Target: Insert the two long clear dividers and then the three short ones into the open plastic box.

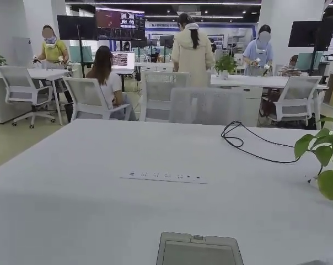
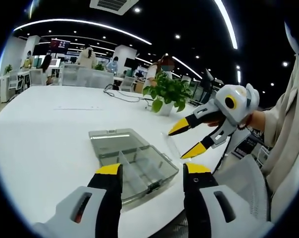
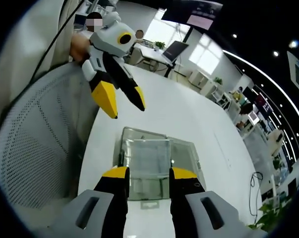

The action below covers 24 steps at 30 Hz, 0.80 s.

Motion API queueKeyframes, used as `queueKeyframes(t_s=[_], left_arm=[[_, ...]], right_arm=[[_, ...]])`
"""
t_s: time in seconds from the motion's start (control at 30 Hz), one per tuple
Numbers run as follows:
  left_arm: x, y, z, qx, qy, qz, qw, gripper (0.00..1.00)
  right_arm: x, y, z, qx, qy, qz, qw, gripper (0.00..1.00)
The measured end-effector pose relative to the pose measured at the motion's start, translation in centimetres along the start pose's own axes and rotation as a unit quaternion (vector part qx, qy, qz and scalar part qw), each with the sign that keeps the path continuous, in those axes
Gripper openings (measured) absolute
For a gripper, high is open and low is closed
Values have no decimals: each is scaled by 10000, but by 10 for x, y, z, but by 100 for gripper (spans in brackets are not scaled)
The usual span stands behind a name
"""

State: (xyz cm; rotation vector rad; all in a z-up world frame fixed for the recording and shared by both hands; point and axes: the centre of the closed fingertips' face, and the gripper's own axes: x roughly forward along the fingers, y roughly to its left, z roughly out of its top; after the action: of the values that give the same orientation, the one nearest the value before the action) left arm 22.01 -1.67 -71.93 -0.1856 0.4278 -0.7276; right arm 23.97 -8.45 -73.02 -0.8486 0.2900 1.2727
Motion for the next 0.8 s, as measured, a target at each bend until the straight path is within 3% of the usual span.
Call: queueKeyframes(t_s=[0.2, 0.53, 0.7, 0.8], left_arm=[[0, -9, 0, -189, -53, -231, 9995, 35], [-1, -16, -1, -559, -83, -427, 9975, 4], [0, -17, -3, -643, -12, -439, 9970, 0], [0, -19, -1, -879, -64, -483, 9949, 0]], right_arm=[[12, 14, 22, -116, -289, 102, 9995, 32], [18, 19, 34, -93, -496, 59, 9987, 32], [19, 16, 40, -84, -572, -1, 9983, 32], [20, 15, 40, -122, -563, -21, 9983, 32]])
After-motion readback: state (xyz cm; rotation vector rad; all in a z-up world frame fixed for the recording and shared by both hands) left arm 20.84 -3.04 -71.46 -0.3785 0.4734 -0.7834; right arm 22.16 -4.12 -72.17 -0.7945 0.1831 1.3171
